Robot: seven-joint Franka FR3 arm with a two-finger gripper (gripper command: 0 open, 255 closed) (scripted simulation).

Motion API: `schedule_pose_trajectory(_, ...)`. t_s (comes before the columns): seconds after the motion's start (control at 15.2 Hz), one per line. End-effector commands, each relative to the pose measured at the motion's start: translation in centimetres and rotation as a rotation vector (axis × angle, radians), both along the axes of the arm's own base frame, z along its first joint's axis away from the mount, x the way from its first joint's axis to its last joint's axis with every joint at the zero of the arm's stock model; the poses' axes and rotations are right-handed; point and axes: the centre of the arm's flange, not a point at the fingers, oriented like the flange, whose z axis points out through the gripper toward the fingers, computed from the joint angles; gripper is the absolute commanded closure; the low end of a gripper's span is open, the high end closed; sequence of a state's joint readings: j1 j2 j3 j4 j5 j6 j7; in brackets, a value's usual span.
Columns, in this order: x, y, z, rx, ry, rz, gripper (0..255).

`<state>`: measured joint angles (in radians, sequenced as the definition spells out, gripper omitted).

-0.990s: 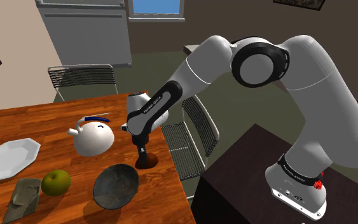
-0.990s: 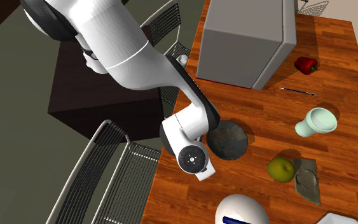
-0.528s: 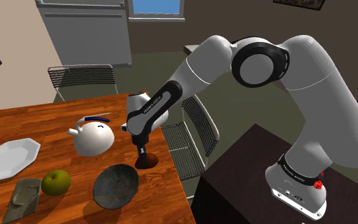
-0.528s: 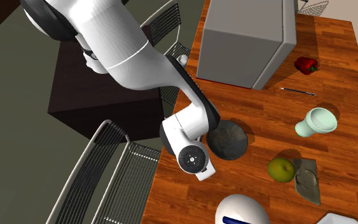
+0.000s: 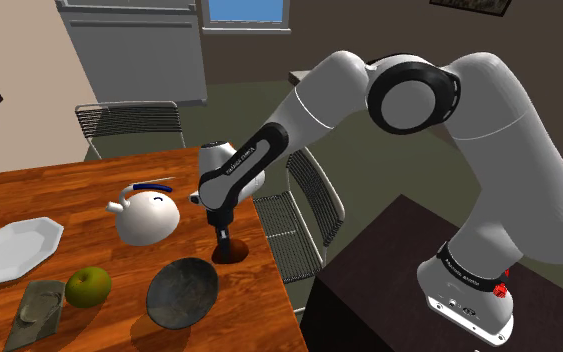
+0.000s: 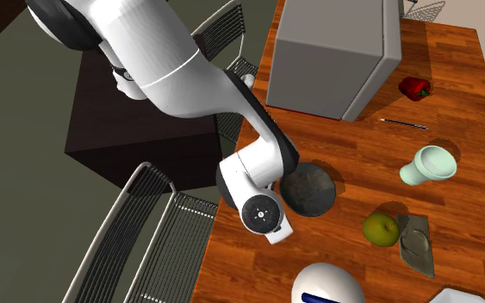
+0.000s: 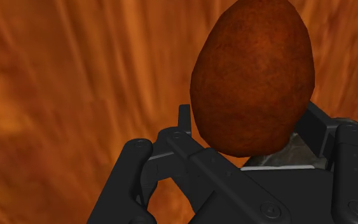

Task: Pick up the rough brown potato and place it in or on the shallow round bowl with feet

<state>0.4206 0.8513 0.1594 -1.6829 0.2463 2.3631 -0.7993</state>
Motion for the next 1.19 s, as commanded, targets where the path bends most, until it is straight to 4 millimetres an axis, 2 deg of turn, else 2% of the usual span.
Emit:
schedule_pose_trajectory(0.0,0.0,-0.1,1.0,0.0,0.0,0.0,255)
schedule_pose_trajectory(1.12,0.0,-0.1,10.0,0.0,0.0,0.0,255)
